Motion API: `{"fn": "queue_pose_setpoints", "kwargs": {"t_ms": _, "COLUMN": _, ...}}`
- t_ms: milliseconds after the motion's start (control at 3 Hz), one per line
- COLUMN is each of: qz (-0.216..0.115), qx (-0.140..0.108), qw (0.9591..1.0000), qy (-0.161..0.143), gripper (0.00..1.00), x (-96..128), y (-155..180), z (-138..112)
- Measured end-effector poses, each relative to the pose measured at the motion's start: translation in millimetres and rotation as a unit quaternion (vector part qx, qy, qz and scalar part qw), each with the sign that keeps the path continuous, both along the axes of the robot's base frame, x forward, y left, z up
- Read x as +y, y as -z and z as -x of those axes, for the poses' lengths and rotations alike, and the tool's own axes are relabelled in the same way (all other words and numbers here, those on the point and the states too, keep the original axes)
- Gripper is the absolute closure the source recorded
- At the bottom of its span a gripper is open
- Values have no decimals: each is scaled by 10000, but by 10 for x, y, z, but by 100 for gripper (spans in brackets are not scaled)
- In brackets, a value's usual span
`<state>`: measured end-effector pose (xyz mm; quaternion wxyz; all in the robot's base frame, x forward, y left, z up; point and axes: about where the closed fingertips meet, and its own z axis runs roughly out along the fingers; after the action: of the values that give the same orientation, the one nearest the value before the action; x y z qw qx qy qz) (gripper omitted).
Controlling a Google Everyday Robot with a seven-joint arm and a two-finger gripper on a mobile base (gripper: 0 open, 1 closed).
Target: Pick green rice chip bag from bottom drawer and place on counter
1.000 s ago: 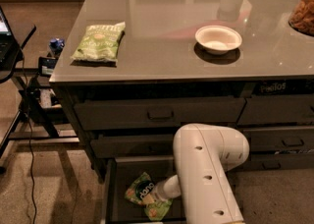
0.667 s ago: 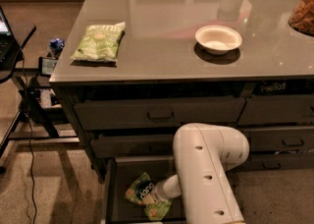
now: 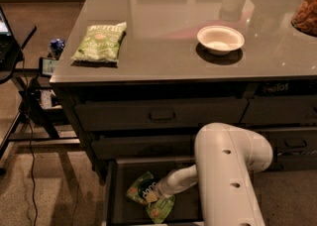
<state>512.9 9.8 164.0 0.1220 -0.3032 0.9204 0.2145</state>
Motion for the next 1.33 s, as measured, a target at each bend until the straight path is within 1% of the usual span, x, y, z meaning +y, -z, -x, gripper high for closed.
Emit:
{"fn": "queue_pose_setpoints", "kwargs": {"t_ms": 333, "qz": -7, "qx": 219, "qw": 9998, "qy": 0, "gripper": 100, "x": -66, "y": -180, "z": 12}}
{"fn": "queue_pose_setpoints", "kwargs": {"t_ms": 667, "qz": 14, "qx": 337, "qw": 9994, "qy": 0, "gripper": 100, "x": -160, "y": -416, "z": 11}}
{"fn": "queue_pose_setpoints", "kwargs": {"t_ms": 1000, "qz": 147, "qx": 237, "qw": 9996, "qy": 32, "gripper": 100, "x": -388, "y": -889, "z": -42}}
{"fn": "queue_pose_setpoints", "kwargs": {"t_ms": 1333, "qz": 201, "qx": 284, "qw": 9994, "qy": 50, "gripper": 100, "x": -460, "y": -957, "z": -9}}
